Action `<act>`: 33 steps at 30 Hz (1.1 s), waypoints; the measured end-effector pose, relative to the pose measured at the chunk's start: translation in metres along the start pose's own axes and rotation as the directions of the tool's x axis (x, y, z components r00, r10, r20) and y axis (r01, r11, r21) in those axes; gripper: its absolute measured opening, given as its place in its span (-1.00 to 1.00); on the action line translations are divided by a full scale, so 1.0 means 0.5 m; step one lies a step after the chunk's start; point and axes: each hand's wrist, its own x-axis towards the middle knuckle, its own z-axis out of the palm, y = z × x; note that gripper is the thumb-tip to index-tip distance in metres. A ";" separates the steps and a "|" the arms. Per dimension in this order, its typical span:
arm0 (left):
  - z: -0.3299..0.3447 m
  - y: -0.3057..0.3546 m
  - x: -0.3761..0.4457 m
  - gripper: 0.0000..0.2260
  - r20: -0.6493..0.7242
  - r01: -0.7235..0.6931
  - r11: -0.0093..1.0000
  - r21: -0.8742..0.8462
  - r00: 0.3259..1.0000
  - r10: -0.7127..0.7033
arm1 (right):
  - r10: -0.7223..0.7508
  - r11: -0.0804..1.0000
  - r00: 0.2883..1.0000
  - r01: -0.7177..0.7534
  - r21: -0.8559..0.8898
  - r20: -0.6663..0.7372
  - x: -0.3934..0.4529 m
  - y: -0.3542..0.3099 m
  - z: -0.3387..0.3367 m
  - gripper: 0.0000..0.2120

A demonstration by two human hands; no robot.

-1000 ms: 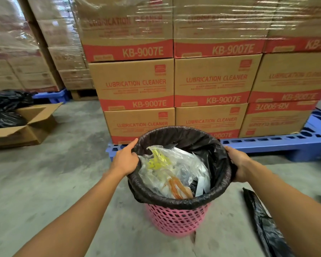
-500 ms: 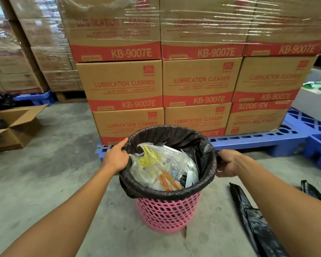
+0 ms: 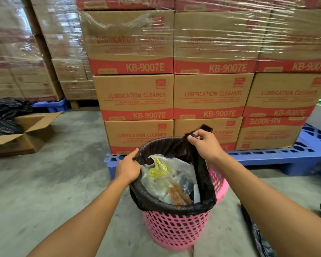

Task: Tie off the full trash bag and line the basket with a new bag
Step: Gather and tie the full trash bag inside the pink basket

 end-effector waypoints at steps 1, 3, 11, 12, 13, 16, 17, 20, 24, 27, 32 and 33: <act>0.000 -0.005 0.003 -0.50 0.005 0.012 0.997 -0.082 1.000 -0.011 | 0.026 0.995 1.000 -0.027 0.099 0.017 0.000 -0.018 0.013 -0.75; -0.006 -0.012 0.005 -0.59 0.036 0.069 0.951 -0.303 0.997 -0.061 | 0.128 0.950 0.991 -0.136 0.281 0.047 0.005 -0.035 0.028 -0.75; -0.014 -0.121 -0.045 -0.55 0.689 0.654 0.721 -0.229 0.632 -0.355 | 0.319 0.947 0.888 -0.281 0.158 -0.331 0.021 -0.023 -0.008 -0.76; -0.014 -0.124 -0.052 -0.63 0.725 0.673 0.709 -0.212 0.595 -0.348 | 0.375 0.925 0.856 -0.323 0.198 -0.355 0.014 -0.024 -0.016 -0.68; -0.015 -0.125 -0.055 -0.70 0.733 0.681 0.697 -0.224 0.589 -0.340 | 0.414 0.906 0.827 -0.336 0.256 -0.381 0.020 -0.013 -0.023 -0.61; -0.021 -0.131 -0.045 -0.84 0.665 0.653 0.691 -0.310 0.668 -0.333 | 0.549 0.799 0.780 -0.385 0.462 -0.301 0.031 0.008 -0.047 -0.44; -0.027 -0.130 -0.041 -0.84 0.640 0.642 0.683 -0.348 0.695 -0.327 | 0.569 0.758 0.786 -0.388 0.523 -0.242 0.042 0.019 -0.056 -0.46; -0.059 -0.118 -0.028 -0.90 0.582 0.588 0.661 -0.466 0.766 -0.272 | 0.615 0.625 0.789 -0.478 0.617 -0.011 0.023 -0.007 -0.061 -0.87; -0.119 -0.075 -0.014 -0.70 0.518 0.487 0.635 -0.600 0.841 -0.155 | 0.440 0.746 0.895 -0.408 0.526 0.069 -0.005 -0.052 -0.035 -0.85; -0.147 -0.017 -0.014 -0.68 0.452 0.325 0.754 -0.571 0.891 -0.042 | 0.173 0.985 0.978 -0.173 0.012 -0.118 -0.010 -0.068 -0.019 -0.58; -0.202 0.109 -0.007 -0.73 0.078 -0.028 0.779 -0.626 0.992 0.098 | -0.126 0.869 0.983 0.044 -0.493 -0.135 -0.029 -0.097 -0.015 -0.70; -0.211 0.129 -0.006 -0.75 0.043 -0.105 0.791 -0.602 0.986 0.163 | -0.174 0.876 0.970 0.074 -0.477 -0.171 -0.029 -0.107 -0.018 -0.77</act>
